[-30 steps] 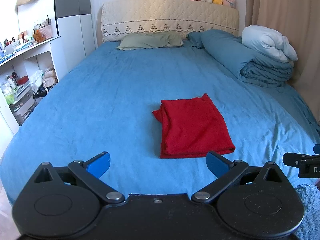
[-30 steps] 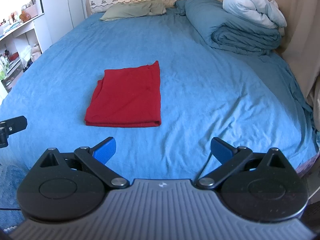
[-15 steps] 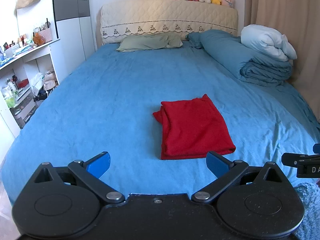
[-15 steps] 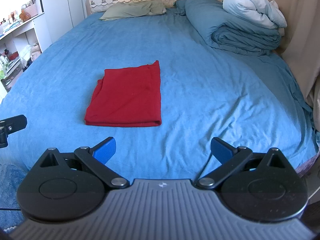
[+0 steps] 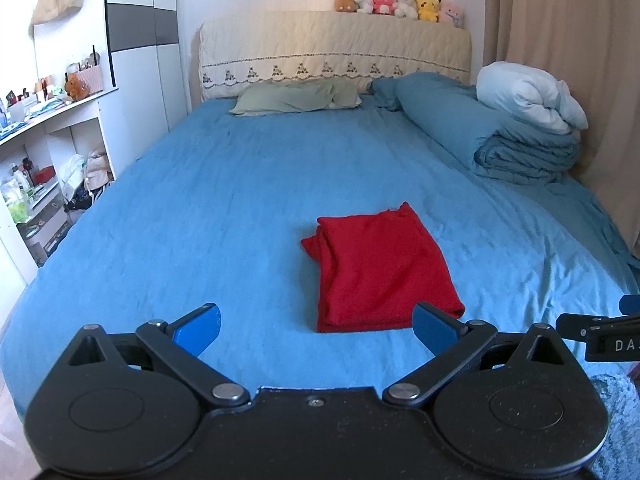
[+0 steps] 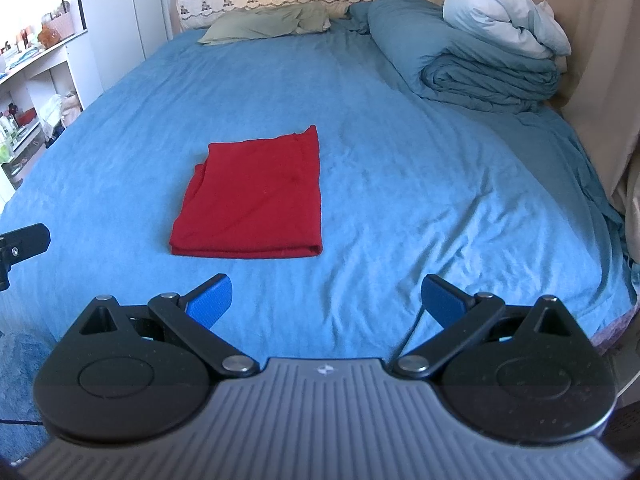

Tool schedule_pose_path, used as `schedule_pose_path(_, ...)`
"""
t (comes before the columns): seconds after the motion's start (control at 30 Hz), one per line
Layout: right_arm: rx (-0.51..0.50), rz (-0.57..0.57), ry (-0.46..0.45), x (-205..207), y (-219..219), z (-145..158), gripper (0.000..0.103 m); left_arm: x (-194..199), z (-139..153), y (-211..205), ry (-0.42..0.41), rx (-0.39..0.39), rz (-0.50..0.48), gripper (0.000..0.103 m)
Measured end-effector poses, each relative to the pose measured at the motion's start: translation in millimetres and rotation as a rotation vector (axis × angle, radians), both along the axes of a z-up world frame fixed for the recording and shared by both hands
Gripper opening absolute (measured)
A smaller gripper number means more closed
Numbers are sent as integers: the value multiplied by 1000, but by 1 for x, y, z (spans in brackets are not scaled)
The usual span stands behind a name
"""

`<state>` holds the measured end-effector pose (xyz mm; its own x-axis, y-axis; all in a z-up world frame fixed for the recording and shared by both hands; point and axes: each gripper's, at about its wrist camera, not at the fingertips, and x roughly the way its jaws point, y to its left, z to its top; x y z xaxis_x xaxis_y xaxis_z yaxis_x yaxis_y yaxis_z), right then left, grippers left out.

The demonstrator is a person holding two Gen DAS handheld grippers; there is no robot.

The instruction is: Fold small clothes

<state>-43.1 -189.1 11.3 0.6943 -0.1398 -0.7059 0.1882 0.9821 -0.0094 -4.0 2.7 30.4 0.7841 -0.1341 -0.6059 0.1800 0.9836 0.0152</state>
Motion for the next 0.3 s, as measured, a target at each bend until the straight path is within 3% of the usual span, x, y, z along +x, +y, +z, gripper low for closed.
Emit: schedule_pose_path(0.3,1,-3,-2,0,0,1,103,-2,2,-2,-33,16,-9,103)
